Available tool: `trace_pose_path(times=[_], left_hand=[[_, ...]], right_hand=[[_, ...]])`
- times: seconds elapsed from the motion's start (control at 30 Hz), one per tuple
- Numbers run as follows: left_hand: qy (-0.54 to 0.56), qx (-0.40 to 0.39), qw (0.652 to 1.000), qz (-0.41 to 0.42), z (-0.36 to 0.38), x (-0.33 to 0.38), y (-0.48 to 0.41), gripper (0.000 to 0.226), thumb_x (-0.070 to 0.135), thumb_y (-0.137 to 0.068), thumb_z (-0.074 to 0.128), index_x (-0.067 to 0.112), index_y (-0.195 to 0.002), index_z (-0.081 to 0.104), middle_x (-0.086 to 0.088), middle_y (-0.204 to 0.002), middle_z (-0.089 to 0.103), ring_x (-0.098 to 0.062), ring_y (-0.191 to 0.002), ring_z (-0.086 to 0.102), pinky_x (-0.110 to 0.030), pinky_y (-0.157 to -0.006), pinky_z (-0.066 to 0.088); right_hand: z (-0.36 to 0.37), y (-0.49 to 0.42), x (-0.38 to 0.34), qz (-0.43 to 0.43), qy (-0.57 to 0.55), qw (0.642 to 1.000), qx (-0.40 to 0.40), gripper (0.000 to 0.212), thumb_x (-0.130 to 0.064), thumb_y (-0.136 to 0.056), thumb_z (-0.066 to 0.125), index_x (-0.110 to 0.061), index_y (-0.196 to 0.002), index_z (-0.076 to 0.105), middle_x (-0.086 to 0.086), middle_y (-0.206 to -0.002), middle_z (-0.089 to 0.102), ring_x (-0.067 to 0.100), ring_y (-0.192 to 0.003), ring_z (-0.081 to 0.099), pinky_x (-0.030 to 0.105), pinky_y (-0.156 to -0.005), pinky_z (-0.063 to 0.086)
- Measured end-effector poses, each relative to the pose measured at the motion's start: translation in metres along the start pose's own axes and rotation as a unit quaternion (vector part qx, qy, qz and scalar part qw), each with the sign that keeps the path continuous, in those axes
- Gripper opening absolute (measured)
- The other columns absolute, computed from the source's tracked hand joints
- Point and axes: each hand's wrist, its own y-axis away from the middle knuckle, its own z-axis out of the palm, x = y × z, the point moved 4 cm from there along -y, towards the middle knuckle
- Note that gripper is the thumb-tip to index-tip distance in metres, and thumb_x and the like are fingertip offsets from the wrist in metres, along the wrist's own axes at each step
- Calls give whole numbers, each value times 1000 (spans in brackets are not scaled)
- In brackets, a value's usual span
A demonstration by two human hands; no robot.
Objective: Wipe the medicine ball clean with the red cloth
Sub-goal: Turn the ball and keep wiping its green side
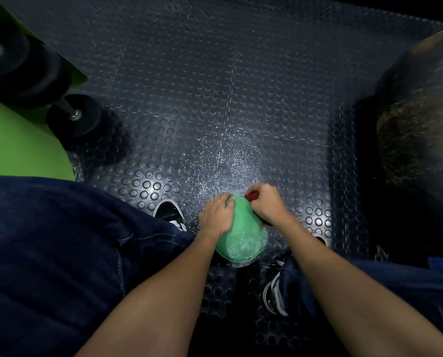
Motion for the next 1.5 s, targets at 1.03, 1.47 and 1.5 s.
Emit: trace_pose_path(times=[1.03, 1.47, 1.5], left_hand=[[-100, -32, 994, 7, 4, 1, 11, 86, 71, -90, 43, 16, -153, 22, -8, -161, 25, -33, -145, 28, -65, -115, 23], [-59, -23, 997, -45, 14, -14, 21, 95, 85, -72, 40, 14, -135, 43, -9, -138, 51, -32, -124, 51, -55, -105, 41], [-51, -23, 998, -43, 13, -15, 22, 99, 86, -66, 38, 15, -134, 44, -8, -135, 53, -31, -123, 52, -54, -104, 42]], right_hand=[[-4, 1, 4, 8, -91, 995, -48, 37, 11, -76, 55, -12, -99, 72, 4, -95, 70, 14, -87, 61, 21, -80, 49], [16, 4, -13, -42, 15, 994, -100, 49, 13, -72, 50, -15, -106, 71, 5, -100, 69, 16, -85, 61, 21, -72, 49], [20, 5, -16, -61, 2, 992, -115, 49, 13, -71, 50, -16, -105, 72, 5, -100, 70, 15, -83, 60, 17, -71, 48]])
